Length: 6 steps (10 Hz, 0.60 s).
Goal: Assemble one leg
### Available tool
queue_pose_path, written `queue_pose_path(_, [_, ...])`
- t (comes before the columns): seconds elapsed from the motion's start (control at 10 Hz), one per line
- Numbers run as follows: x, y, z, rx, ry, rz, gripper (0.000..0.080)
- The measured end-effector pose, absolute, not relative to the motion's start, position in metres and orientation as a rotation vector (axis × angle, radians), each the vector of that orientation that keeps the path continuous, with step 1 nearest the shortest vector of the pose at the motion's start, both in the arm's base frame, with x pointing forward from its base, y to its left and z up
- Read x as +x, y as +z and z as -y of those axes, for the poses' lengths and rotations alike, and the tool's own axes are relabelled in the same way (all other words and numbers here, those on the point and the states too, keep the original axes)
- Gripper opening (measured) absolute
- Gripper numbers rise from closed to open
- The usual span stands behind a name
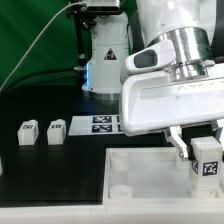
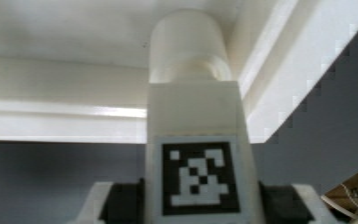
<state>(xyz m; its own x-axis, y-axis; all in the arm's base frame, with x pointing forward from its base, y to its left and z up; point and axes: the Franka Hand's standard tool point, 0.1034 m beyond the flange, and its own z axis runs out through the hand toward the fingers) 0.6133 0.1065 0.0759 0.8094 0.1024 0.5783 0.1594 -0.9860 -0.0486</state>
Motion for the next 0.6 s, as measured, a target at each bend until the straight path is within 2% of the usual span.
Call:
queue_pose_path(0.2, [0.6133,0.0753,-0.1067,-2.904,-0.893,0.212,0.0292])
queue_pose_path(0.3, [0.6121,0.0735,-0.1066,-2.908,-0.879,0.213,0.0389])
queue_pose_path(0.4, [0.6121,0.0734,-0.1065,-2.908,-0.879,0.213,0.0556])
queue_pose_path(0.5, [0.6119,0.0731,-0.1065,-2.908,-0.878,0.213,0.0556])
queue_pose_path(0.6, [0.6118,0.0728,-0.1065,-2.909,-0.878,0.213,0.0633])
